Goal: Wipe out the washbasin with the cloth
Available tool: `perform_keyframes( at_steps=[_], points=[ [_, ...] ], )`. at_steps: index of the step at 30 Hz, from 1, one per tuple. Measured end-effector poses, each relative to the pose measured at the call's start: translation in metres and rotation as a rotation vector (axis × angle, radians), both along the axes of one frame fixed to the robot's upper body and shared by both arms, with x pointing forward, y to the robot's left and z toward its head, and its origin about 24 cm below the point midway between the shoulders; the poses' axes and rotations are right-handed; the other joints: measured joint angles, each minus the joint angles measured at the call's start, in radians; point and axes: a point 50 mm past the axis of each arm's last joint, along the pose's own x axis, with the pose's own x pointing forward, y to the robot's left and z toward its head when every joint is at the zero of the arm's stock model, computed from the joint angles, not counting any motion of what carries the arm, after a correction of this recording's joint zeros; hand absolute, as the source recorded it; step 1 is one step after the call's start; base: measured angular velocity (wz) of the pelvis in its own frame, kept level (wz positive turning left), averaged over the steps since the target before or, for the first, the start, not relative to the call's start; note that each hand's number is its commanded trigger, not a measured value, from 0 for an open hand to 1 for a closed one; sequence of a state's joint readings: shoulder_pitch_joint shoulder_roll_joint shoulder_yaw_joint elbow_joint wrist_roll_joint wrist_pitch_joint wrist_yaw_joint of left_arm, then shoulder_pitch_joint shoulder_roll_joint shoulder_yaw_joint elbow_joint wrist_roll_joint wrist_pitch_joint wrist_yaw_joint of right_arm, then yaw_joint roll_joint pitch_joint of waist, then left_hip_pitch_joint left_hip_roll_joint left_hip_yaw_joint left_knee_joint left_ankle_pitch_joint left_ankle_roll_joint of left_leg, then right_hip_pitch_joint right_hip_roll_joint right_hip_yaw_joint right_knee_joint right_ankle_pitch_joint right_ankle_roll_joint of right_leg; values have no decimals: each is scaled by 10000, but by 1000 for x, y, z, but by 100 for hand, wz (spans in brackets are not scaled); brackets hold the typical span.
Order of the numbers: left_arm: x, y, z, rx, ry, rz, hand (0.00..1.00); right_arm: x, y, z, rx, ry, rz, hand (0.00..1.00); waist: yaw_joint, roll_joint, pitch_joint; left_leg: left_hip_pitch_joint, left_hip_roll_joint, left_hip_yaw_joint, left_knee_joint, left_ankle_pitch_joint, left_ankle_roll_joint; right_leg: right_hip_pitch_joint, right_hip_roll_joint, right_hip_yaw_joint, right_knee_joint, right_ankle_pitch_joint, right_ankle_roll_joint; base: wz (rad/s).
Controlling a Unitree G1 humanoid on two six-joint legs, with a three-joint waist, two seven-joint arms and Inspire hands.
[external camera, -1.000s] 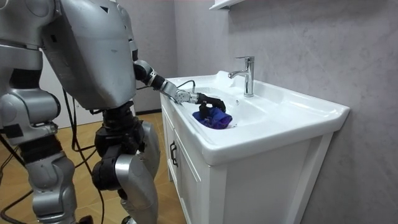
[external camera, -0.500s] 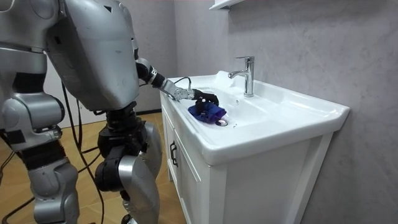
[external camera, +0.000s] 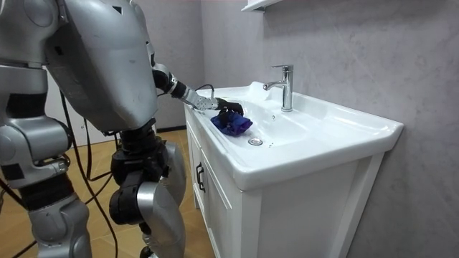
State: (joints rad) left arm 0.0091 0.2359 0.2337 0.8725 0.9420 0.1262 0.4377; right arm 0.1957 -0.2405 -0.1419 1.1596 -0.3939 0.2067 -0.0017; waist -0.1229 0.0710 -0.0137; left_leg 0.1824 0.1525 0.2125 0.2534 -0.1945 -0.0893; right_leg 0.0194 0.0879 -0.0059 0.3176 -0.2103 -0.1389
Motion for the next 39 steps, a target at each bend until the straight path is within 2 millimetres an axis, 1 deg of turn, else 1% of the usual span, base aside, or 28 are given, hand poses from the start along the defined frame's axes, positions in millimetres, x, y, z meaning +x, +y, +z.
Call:
perform_keyframes(
  at_steps=[3, 6, 9, 11, 12, 13, 14, 15, 16, 17, 18, 19, 20, 22, 23, 25, 26, 28, 30, 31, 32, 33, 34, 35, 36, 37, 38, 39],
  points=[
    [2, 0, 2, -42, -99, -9, 100, 1, 0, 0, 7, -42, 18, 0, 114, -7, 1, 3, -10, 3, 72, 0, 0, -3, -17, 10, 97, -58, -14, 0],
    [3, 2, 4, -276, -342, 346, 100, 1, 0, 0, 39, -101, 35, 0, 167, -30, 14, -15, -13, 56, 87, 0, -1, -38, -38, -37, 194, -150, -21, 6],
    [2, 5, 6, -346, -472, 676, 100, 1, 0, 0, 42, -102, 18, 0, 204, -98, 20, -109, -65, 103, 238, -1, -2, -140, -120, -24, 468, -338, -23, 7],
    [3, 5, 6, -491, -639, 792, 100, 1, 1, 0, 52, -108, 8, 0, 203, -94, 25, -228, -112, 22, 209, 2, -9, -181, -132, 52, 470, -371, -3, 14],
    [4, 5, 7, -623, -751, 929, 100, 1, 1, 0, 72, -127, -27, 0, 176, -114, 42, -417, -166, 18, 174, 0, -8, -181, -164, 58, 464, -389, 12, 16],
    [5, 4, 7, -707, -846, 1001, 100, 1, 2, -1, 109, -170, -99, 0, 169, -190, 88, -686, -262, -34, 110, 3, -11, -154, -229, 60, 504, -423, 40, 5],
    [6, 4, 8, -702, -877, 990, 100, 0, 3, -1, 124, -136, -69, 0, 172, -226, 114, -830, -307, -35, 43, 19, -35, -142, -256, 59, 547, -433, 47, -12],
    [7, 4, 9, -653, -920, 1004, 100, 0, 4, -2, 144, -167, 69, 0, 226, -275, 181, -1157, -349, 10, -50, 120, -35, -179, -274, 12, 641, -486, 32, -22],
    [6, 5, 9, -616, -884, 1049, 100, 0, 6, -2, 188, -184, 94, 0, 252, -333, 168, -1236, -336, 72, 158, 135, -16, -160, -291, 27, 646, -510, 46, -20],
    [6, 5, 10, -553, -874, 1097, 100, -1, 8, -3, 284, -255, 177, 0, 230, -414, 117, -1232, -349, 74, 329, 127, -5, -159, -325, -6, 625, -555, 86, 0],
    [10, 4, 13, -497, -987, 1050, 100, 0, 10, -3, 328, -303, 220, 0, 112, -487, 153, -1321, -384, 107, 388, 116, 15, -200, -358, -62, 623, -577, 118, 8],
    [14, 2, 14, -514, -1064, 984, 100, 0, 10, -4, 351, -276, 235, 0, 107, -543, 174, -1361, -416, 126, 421, 116, 15, -222, -385, -71, 624, -587, 135, 10],
    [15, 1, 14, -519, -1062, 952, 100, -1, 10, -4, 355, -240, 246, 0, 104, -562, 173, -1366, -421, 113, 442, 116, 16, -214, -395, -81, 620, -591, 142, 9],
    [18, -1, 14, -524, -1052, 939, 100, -5, 9, -3, 340, -94, 287, 0, -95, -586, 165, -1451, -426, 32, 560, 96, 49, -119, -433, -249, 511, -593, 150, 23],
    [23, -3, 16, -509, -1040, 867, 100, -10, 9, -3, 367, 55, 211, 0, -215, -605, 168, -1497, -427, 36, 571, 90, 59, -110, -436, -299, 476, -586, 157, 23],
    [30, -8, 18, -614, -1082, 698, 100, -13, 11, -4, 439, 156, 174, 0, -314, -630, 166, -1521, -383, 40, 593, 90, 60, -73, -441, -375, 436, -580, 151, 15],
    [38, -13, 19, -810, -1184, 595, 100, -15, 13, -5, 502, 233, 188, 0, -383, -679, 180, -1528, -379, 36, 664, 90, 60, -5, -439, -395, 395, -581, 150, 7],
    [49, -23, 21, -1080, -1293, 270, 100, -19, 17, -6, 604, 401, 282, 0, -396, -752, 176, -1532, -350, 40, 759, 89, 60, 40, -430, -339, 353, -572, 137, -6],
    [63, -39, 23, -1369, -1504, -157, 100, -22, 22, -7, 733, 519, 327, 0, -454, -857, 205, -1539, -298, 85, 894, 87, 57, 95, -405, -238, 262, -514, 116, -17],
    [68, -43, 25, -1452, -1625, -244, 100, -23, 25, -8, 809, 530, 297, 0, -633, -939, 227, -1523, -269, 189, 928, 87, 57, 139, -392, -232, 242, -513, 113, -9],
    [71, -44, 26, -1469, -1663, -297, 100, -24, 26, -9, 847, 556, 277, 0, -741, -978, 222, -1518, -248, 275, 933, 87, 57, 139, -379, -220, 240, -512, 111, 0],
    [78, -46, 30, -1532, -1775, -437, 100, -24, 28, -10, 908, 544, 264, 0, -919, -1027, 225, -1539, -208, 368, 1005, 86, 56, 132, -361, -199, 244, -509, 100, -5],
    [82, -48, 32, -1565, -1835, -533, 100, -25, 28, -10, 921, 559, 254, 0, -940, -1066, 256, -1560, -184, 413, 1082, 83, 56, 131, -352, -172, 251, -508, 93, -20],
    [88, -51, 36, -1619, -1937, -707, 100, -25, 28, -9, 902, 582, 248, 0, -946, -1129, 287, -1610, -93, 635, 1261, 75, 60, 106, -314, -57, 258, -493, 62, -21],
    [96, -55, 41, -1681, -2077, -922, 100, -24, 28, -9, 894, 545, 267, 0, -1050, -1160, 253, -1743, -23, 693, 1343, 39, 57, -11, -263, -60, 274, -476, 32, -16],
    [102, -57, 45, -1687, -2203, -1059, 100, -25, 28, -9, 904, 572, 276, 0, -1112, -1165, 257, -1811, 40, 727, 1415, -6, 37, -43, -223, -97, 274, -458, 6, 0],
    [110, -61, 51, -1740, -2362, -1259, 100, -27, 29, -10, 916, 683, 329, 0, -1189, -1156, 258, -1924, 185, 869, 1587, -105, 74, -123, -130, -110, 299, -430, -38, 0],
    [113, -66, 51, -1827, -2309, -1470, 100, -28, 29, -10, 931, 772, 303, 0, -1267, -1134, 253, -1926, 262, 894, 1632, -147, 60, -111, -76, -110, 290, -414, -68, -5]
  ],
)
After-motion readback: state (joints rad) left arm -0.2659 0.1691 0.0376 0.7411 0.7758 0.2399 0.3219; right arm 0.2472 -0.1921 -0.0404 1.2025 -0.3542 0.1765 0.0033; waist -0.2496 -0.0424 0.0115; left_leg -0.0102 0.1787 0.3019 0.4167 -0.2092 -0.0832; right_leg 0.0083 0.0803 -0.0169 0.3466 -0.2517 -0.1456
